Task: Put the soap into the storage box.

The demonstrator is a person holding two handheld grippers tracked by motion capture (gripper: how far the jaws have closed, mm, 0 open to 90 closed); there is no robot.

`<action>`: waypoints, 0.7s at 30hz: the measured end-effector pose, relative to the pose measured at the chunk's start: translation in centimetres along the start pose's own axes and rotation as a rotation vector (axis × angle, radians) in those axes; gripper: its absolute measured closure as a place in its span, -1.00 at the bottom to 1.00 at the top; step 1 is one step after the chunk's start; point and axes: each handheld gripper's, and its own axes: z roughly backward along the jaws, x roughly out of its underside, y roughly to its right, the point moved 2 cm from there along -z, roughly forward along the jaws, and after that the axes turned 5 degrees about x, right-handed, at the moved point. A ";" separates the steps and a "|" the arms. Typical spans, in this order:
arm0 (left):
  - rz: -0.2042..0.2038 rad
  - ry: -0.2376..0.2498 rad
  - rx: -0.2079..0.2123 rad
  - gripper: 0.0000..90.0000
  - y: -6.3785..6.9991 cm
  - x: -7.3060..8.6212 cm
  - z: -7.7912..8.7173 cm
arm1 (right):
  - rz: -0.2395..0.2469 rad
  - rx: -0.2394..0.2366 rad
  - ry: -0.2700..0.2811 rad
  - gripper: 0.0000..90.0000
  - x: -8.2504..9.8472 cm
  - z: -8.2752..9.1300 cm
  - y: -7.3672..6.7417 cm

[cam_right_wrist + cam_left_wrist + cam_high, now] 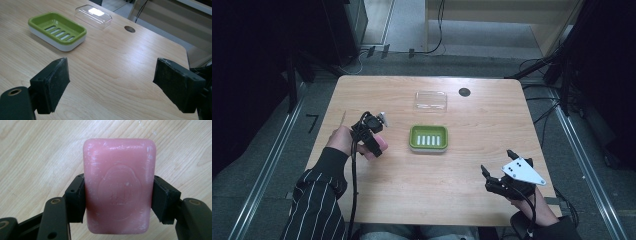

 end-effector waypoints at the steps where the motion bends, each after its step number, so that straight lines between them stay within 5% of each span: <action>1: -0.001 0.004 0.002 -0.14 0.1 -0.1 0.0 | 0.002 -0.001 0.000 -0.70 0.0 0.0 0.0; 21: -0.110 -0.003 -0.001 -0.14 0.7 -2.7 0.4 | -0.009 0.018 -0.014 -0.70 0.4 0.5 0.4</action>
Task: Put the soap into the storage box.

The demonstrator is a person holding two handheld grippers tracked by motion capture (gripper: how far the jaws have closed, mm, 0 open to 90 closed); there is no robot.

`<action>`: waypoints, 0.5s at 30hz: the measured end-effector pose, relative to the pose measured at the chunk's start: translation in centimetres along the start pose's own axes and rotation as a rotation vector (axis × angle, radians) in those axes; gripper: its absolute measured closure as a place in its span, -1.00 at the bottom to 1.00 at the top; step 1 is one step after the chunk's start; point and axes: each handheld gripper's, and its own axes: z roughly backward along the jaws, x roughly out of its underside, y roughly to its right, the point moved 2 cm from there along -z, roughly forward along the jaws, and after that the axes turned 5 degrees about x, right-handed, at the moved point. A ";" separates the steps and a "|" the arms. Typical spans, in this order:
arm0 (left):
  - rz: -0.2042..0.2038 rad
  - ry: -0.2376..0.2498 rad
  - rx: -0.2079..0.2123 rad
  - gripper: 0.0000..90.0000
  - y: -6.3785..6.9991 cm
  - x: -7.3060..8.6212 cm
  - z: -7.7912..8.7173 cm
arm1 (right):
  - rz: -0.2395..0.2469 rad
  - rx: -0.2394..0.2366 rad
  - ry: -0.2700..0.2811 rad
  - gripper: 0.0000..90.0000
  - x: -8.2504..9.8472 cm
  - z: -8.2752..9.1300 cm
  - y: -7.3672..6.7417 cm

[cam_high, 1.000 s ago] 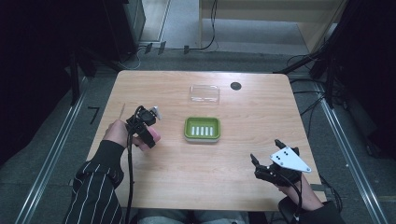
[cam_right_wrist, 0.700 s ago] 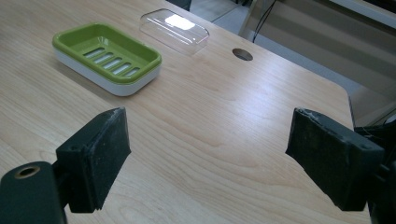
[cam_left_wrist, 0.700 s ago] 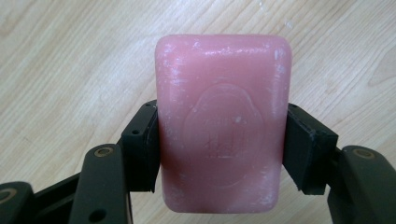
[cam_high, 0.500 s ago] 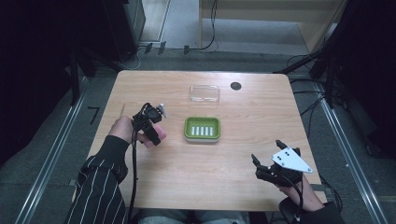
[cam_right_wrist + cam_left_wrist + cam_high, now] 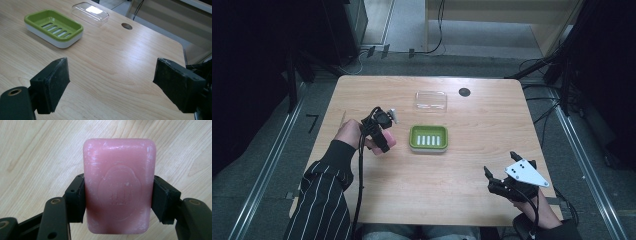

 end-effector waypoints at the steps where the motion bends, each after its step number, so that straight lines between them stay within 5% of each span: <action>1: -0.007 0.001 -0.003 -0.14 0.0 -0.1 0.0 | -0.002 0.000 0.000 -0.70 0.0 0.0 0.0; 15: -0.052 0.011 -0.001 -0.14 0.4 -1.6 0.2 | -0.020 0.019 -0.014 -0.70 0.5 0.5 0.6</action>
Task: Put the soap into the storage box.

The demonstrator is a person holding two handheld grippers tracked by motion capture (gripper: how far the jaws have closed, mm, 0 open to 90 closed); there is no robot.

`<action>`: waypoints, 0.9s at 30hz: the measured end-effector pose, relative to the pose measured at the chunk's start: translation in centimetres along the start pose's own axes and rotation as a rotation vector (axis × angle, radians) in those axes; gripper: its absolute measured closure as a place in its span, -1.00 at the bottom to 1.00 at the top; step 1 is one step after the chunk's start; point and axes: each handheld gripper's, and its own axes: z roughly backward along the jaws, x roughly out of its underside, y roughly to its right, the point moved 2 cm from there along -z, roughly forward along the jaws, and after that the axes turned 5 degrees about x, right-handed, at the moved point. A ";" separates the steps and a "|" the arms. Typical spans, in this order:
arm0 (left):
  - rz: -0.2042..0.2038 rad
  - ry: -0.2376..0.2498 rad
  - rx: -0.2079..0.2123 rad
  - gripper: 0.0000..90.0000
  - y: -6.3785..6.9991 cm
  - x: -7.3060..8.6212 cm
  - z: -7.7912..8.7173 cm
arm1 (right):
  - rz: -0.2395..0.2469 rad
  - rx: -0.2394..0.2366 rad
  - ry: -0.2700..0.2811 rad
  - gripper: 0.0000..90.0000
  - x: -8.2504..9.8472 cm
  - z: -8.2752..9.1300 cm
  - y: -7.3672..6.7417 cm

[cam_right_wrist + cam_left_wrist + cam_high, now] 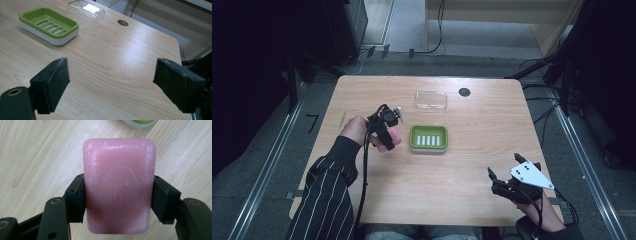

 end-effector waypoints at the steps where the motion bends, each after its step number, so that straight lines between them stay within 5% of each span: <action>1: -0.004 -0.005 -0.002 -0.14 0.0 -0.1 0.1 | 0.000 0.000 -0.003 -0.70 0.0 0.0 0.0; 27: -0.124 -0.013 -0.001 -0.14 0.6 -4.6 -0.4 | -0.039 0.080 -0.029 -0.70 1.6 2.2 1.5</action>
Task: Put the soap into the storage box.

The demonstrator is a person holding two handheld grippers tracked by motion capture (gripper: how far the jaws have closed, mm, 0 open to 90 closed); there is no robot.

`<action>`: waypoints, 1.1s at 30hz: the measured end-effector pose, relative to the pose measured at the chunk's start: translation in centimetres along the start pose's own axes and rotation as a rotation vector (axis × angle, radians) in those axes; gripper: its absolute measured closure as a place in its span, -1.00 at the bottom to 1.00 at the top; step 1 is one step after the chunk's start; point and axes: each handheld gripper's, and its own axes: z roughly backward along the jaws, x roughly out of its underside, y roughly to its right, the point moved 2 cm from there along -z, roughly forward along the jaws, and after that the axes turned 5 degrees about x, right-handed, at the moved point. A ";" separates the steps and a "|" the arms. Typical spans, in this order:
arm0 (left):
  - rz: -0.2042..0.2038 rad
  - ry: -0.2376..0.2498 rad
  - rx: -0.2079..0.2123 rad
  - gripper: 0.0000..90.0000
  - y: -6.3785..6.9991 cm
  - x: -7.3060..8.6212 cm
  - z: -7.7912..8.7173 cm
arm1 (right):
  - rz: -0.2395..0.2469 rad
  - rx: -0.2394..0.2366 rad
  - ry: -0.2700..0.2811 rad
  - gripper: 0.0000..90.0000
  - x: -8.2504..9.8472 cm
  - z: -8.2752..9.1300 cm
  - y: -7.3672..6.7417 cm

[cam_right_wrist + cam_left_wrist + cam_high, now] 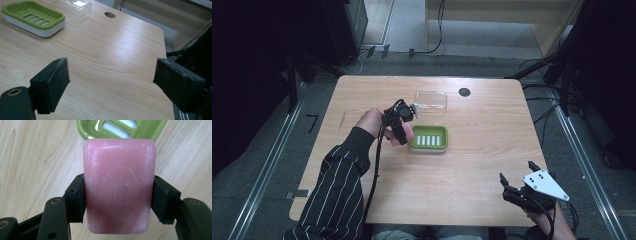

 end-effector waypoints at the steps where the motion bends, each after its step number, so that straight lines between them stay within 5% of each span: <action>1: -0.009 0.004 0.000 -0.14 0.0 -0.1 -0.1 | -0.002 0.000 -0.002 -0.70 0.0 0.0 0.0; 26: -0.070 -0.005 0.000 -0.14 0.3 -2.8 -0.8 | -0.020 0.009 -0.015 -0.70 0.3 0.3 0.5; 33: -0.127 0.003 -0.010 -0.14 0.5 -3.5 -0.8 | -0.021 0.014 -0.019 -0.70 0.5 0.5 0.6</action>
